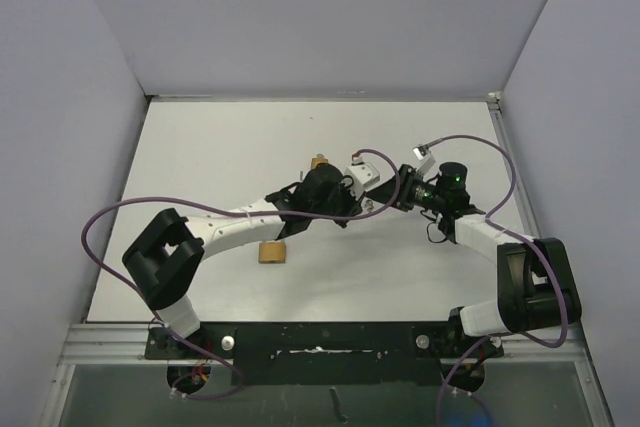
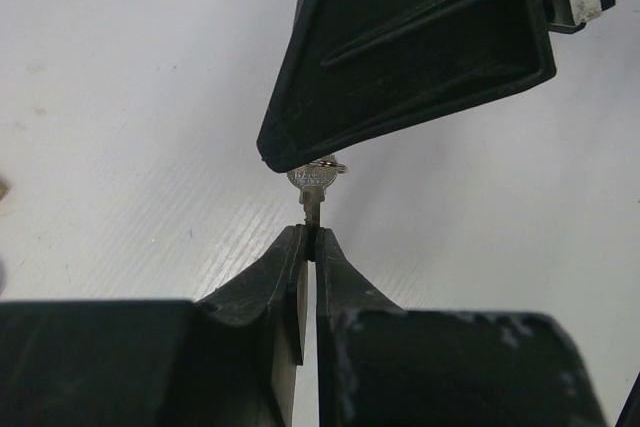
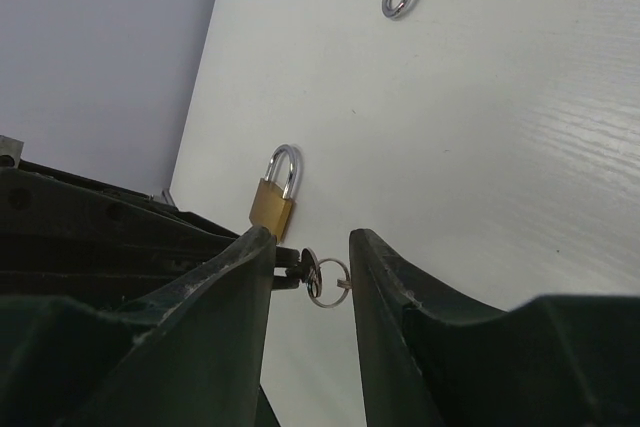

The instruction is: Unlock with the key

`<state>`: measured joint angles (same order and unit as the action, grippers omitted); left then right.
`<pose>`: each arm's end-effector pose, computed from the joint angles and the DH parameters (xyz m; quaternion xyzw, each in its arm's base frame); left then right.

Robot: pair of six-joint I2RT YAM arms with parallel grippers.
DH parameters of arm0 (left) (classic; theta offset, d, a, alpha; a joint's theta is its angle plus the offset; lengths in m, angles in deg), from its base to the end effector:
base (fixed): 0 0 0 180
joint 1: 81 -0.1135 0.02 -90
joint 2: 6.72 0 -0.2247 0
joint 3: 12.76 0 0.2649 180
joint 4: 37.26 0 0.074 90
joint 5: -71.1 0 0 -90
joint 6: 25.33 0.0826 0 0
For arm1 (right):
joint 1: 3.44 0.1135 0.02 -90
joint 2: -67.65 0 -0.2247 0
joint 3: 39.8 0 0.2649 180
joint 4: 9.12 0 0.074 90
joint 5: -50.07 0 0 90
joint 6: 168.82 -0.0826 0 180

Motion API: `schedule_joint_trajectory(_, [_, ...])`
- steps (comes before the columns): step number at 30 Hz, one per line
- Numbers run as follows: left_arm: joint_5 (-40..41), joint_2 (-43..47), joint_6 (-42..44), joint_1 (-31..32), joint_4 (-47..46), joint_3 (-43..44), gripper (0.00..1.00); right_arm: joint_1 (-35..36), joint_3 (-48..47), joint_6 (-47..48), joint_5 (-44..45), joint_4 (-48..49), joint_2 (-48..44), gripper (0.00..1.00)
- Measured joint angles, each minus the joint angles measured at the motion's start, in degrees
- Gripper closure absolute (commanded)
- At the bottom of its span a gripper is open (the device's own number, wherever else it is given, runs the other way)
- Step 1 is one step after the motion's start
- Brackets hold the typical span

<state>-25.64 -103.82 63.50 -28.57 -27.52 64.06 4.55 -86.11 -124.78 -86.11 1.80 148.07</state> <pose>0.2553 -0.3478 0.1666 0.4005 0.7668 -0.2704 0.4224 0.3111 0.1038 0.1349 0.0457 0.7964 0.5215 0.3028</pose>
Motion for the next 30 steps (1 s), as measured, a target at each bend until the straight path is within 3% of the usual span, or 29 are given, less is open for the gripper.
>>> schedule_joint_trajectory(30, [-0.5, -0.2, -2.7, -1.0, -1.7, 0.0, 1.0, 1.2, 0.3, -1.6, -0.4, 3.4, 1.9, 0.7])
